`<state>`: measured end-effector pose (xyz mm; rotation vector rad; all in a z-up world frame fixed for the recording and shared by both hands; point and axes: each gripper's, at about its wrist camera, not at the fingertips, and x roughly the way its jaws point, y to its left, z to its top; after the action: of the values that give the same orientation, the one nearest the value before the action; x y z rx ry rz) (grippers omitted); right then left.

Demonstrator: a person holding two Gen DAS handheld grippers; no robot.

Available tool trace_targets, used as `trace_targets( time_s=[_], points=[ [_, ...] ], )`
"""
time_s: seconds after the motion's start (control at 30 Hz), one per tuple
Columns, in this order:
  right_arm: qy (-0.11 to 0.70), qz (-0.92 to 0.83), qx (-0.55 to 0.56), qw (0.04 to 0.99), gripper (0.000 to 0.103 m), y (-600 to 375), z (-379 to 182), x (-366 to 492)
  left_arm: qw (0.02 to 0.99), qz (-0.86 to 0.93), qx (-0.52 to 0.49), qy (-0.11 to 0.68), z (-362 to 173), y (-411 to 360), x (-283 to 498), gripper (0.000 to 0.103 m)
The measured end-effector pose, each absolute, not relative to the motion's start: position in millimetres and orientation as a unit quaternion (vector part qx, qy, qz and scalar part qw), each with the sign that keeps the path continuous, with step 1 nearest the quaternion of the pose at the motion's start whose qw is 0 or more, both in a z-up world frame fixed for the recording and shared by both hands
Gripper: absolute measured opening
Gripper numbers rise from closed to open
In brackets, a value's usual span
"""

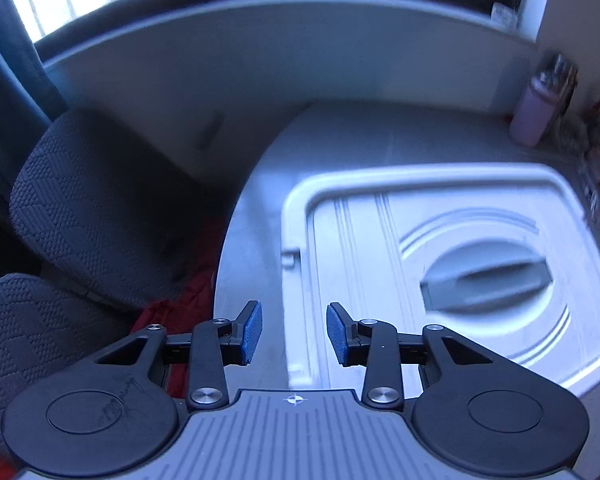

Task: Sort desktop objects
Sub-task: 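Bring both open tools down to the rim of the white lid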

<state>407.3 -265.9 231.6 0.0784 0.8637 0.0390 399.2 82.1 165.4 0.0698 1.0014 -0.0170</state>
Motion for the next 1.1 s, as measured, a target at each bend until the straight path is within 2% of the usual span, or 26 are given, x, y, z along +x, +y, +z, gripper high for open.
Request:
trace_targets(
  time_s=[0.07, 0.13, 0.2, 0.23, 0.3, 0.83, 1.1],
  points=[
    [0.432, 0.026, 0.037, 0.901, 0.101, -267, 235, 412, 0.867, -0.007, 0.044, 0.496, 163, 78, 400, 0.041],
    [0.439, 0.038, 0.038, 0.897, 0.093, -270, 240, 417, 0.866, -0.012, 0.045, 0.498, 164, 77, 397, 0.049],
    [0.446, 0.044, 0.021, 0.894, 0.073, -268, 246, 422, 0.870, -0.014, 0.042, 0.491, 166, 77, 395, 0.055],
    [0.451, 0.048, 0.012, 0.891, 0.069, -266, 248, 425, 0.872, -0.011, 0.041, 0.488, 168, 77, 395, 0.056],
    [0.461, 0.052, -0.005, 0.886, 0.053, -262, 251, 431, 0.873, -0.007, 0.041, 0.486, 171, 77, 394, 0.056],
    [0.513, 0.052, -0.019, 0.856, 0.053, -240, 232, 452, 0.857, 0.008, -0.017, 0.515, 159, 97, 397, 0.057],
    [0.534, 0.046, -0.016, 0.844, 0.053, -238, 224, 458, 0.846, 0.013, -0.002, 0.533, 155, 97, 406, 0.057]
  ],
)
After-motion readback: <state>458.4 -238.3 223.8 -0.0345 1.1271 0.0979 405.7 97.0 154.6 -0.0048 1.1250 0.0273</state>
